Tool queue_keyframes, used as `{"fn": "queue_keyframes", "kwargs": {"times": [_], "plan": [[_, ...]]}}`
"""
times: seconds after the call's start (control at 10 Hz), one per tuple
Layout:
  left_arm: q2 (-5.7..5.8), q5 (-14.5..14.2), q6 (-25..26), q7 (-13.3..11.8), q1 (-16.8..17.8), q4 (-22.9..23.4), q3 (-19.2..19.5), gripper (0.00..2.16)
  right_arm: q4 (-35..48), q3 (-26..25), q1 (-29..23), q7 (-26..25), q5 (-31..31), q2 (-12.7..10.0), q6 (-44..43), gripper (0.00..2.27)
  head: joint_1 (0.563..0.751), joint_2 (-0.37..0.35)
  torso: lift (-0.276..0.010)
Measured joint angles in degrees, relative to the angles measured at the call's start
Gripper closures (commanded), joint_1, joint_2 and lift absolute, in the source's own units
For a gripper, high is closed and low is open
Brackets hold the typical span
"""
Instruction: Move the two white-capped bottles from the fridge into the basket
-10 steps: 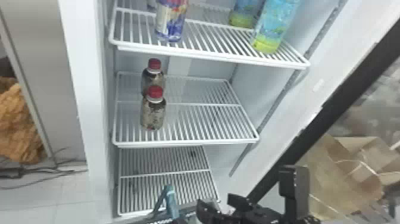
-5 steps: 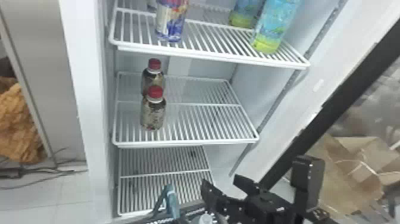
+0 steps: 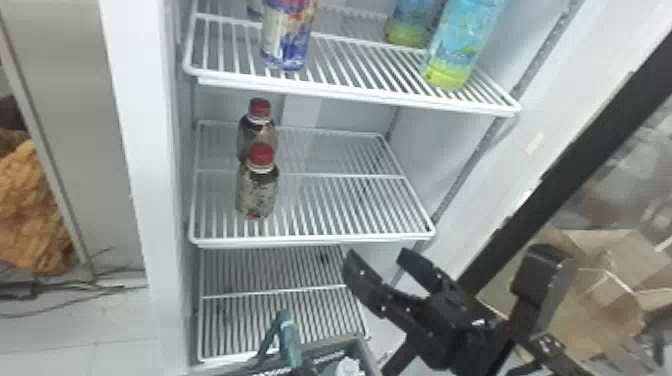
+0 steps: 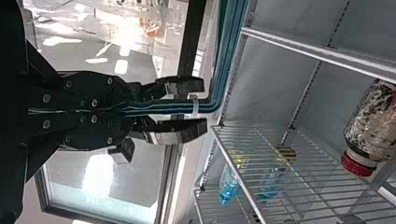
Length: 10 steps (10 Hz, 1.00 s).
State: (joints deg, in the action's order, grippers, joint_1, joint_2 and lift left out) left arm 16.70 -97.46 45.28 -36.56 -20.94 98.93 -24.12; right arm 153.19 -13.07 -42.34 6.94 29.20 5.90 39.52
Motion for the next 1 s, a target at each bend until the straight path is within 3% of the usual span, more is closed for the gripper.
{"fn": "queue_keyframes", "kwargs": {"times": [0.3, 0.6, 1.0], "plan": [[-0.08, 0.1, 0.0, 0.0, 0.0, 0.0, 0.1, 1.12, -4.1, 2.4, -0.4, 0.0, -0.9, -0.2, -16.1, 0.23, 0.695, -0.35, -0.26], [-0.17, 0.1, 0.0, 0.0, 0.0, 0.0, 0.2, 1.12, -7.6, 3.9, -0.8, -2.5, -6.2, -0.7, -26.9, 0.23, 0.695, -0.35, -0.26], [-0.22, 0.1, 0.0, 0.0, 0.0, 0.0, 0.2, 1.12, -10.9, 7.5, -1.9, -6.3, -9.0, -0.7, -30.8, 0.23, 0.695, -0.35, -0.26]]}}
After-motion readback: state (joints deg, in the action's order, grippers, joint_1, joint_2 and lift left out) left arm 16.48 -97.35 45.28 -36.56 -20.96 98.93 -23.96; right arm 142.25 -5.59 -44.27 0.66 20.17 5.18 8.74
